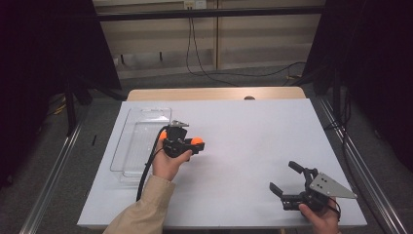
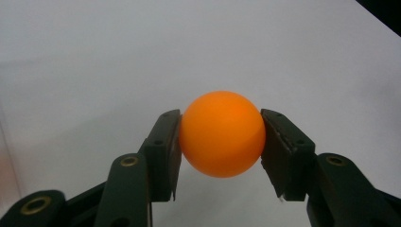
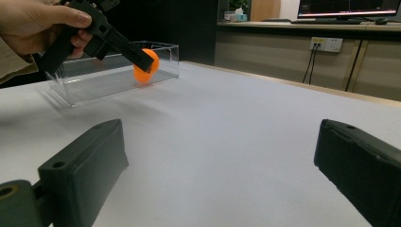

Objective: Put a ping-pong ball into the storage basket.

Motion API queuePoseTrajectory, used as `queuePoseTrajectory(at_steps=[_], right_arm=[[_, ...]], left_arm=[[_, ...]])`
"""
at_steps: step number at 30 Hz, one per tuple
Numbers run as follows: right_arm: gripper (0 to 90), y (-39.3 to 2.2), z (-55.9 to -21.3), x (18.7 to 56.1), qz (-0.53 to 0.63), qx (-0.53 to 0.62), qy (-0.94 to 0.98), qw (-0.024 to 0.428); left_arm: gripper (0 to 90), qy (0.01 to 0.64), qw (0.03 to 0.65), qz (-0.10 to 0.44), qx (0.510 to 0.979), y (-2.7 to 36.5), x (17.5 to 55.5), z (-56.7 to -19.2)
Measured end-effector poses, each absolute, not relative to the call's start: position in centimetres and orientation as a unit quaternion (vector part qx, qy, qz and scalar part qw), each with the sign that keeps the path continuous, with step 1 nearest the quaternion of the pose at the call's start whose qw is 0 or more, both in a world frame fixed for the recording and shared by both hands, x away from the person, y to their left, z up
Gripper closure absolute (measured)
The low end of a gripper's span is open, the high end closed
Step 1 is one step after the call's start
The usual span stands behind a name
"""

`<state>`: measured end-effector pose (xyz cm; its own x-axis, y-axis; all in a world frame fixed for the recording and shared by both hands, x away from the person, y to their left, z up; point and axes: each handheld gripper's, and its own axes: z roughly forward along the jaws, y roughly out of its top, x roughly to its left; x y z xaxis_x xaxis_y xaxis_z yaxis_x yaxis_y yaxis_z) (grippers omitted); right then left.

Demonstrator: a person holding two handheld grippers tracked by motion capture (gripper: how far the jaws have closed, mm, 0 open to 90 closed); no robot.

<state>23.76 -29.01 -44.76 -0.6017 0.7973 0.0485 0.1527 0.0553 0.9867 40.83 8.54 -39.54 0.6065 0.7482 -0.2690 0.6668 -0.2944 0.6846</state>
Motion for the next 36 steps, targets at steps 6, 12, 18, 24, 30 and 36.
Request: queuePoseTrajectory(at_steps=[6,12,18,24,30,36], right_arm=[[2.6,-29.0,-44.8,23.8,0.59,0.352,0.673,0.273],[2.6,-29.0,-44.8,23.8,0.59,0.352,0.673,0.274],[2.6,-29.0,-44.8,23.8,0.59,0.352,0.674,0.273],[2.6,-29.0,-44.7,23.7,0.59,0.352,0.673,0.273],[2.6,-29.0,-44.7,23.8,0.591,0.351,0.673,0.273],[2.7,-28.9,-44.7,23.8,0.59,0.35,0.674,0.272]], left_arm=[[50.9,0.435,0.398,0.052,0.806,8.5,40.7,-39.2],[50.9,0.435,0.401,0.05,0.805,8.7,40.7,-39.0],[50.9,0.433,0.398,0.043,0.808,8.8,40.7,-38.8],[50.9,0.433,0.397,0.042,0.809,8.8,40.7,-38.8],[50.9,0.43,0.398,0.042,0.81,9.0,40.7,-38.6],[50.9,0.428,0.397,0.044,0.81,9.1,40.7,-38.4]])
